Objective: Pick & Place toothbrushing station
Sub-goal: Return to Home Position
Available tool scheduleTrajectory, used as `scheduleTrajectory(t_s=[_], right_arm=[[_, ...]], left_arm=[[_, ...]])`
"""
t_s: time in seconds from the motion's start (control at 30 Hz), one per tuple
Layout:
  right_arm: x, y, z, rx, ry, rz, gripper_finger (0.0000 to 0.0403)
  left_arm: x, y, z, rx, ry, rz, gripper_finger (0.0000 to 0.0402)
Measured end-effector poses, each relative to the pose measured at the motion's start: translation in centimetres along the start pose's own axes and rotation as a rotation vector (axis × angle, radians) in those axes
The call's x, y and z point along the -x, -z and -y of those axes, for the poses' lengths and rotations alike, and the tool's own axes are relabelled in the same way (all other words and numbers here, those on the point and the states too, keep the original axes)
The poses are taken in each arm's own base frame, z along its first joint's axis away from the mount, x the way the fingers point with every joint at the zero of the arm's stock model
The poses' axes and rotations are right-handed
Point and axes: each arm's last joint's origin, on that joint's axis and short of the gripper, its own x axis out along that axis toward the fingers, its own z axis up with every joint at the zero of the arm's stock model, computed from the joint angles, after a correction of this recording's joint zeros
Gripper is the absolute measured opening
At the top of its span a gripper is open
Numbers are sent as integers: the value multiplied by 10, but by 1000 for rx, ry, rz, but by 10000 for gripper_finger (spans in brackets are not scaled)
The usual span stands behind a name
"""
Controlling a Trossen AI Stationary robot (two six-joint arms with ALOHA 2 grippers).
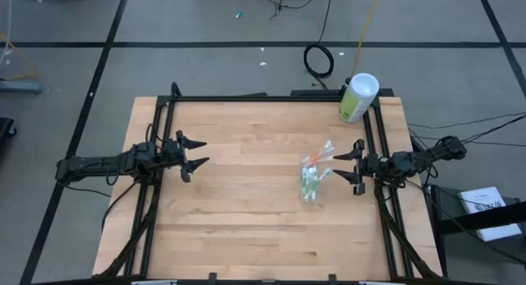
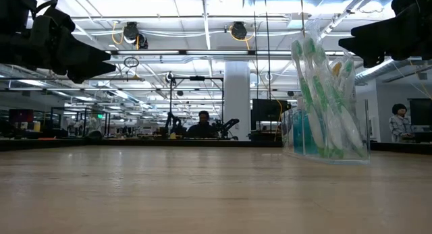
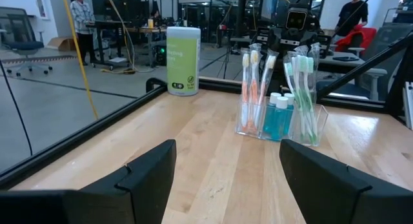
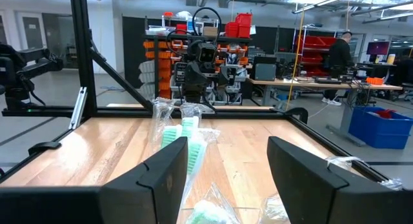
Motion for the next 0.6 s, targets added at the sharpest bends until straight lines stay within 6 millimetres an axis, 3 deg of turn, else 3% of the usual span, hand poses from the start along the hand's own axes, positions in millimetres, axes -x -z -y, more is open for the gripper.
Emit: scheduleTrajectory(t_s=[0.6], right_arm=[[0, 0, 0, 0, 0, 0, 205]], left_arm=[[0, 0, 0, 0, 0, 0, 283]])
